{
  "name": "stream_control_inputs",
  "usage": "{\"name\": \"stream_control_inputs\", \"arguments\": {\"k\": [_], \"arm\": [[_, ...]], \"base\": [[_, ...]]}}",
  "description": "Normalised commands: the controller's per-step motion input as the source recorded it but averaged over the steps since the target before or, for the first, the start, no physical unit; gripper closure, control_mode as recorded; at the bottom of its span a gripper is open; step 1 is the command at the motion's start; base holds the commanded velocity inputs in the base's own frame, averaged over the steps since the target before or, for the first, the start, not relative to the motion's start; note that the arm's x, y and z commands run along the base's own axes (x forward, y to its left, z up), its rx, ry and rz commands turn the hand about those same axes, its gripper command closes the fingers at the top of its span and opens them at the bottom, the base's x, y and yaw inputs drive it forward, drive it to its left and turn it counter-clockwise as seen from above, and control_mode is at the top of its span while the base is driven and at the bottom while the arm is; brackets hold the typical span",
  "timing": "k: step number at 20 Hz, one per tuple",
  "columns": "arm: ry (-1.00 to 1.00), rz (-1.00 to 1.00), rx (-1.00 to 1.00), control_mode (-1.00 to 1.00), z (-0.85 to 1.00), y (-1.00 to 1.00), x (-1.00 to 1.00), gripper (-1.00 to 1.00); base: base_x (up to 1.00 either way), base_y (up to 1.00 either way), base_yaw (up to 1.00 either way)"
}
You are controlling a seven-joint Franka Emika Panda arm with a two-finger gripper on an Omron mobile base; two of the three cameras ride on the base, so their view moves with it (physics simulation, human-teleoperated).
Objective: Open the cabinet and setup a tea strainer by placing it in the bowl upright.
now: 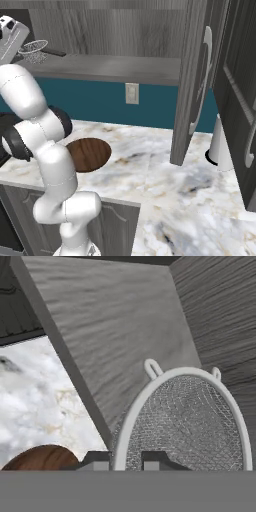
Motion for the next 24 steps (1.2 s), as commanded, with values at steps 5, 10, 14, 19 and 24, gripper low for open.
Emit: {"name": "stream_control_inputs", "arguments": {"k": [5,10,14,19,24], "arm": [[-0.10,-0.16,-0.01,-1.00,-0.09,-0.72,-1.00,1.00],[-0.05,-0.19,0.00,-1.00,-0.30,-0.96,-1.00,1.00],[0.04,-0.19,0.00,-1.00,-0.35,-1.00,-1.00,1.00],[0.01,-0.19,0.01,-1.00,-0.33,-0.95,-1.00,1.00],[0.06,-0.19,0.01,-1.00,-0.30,-0.87,-1.00,1.00]], "base": [[0.00,0.00,0.00],[0.00,0.00,0.00],[0.00,0.00,0.00],[0.00,0.00,0.00],[0.00,0.00,0.00]]}}
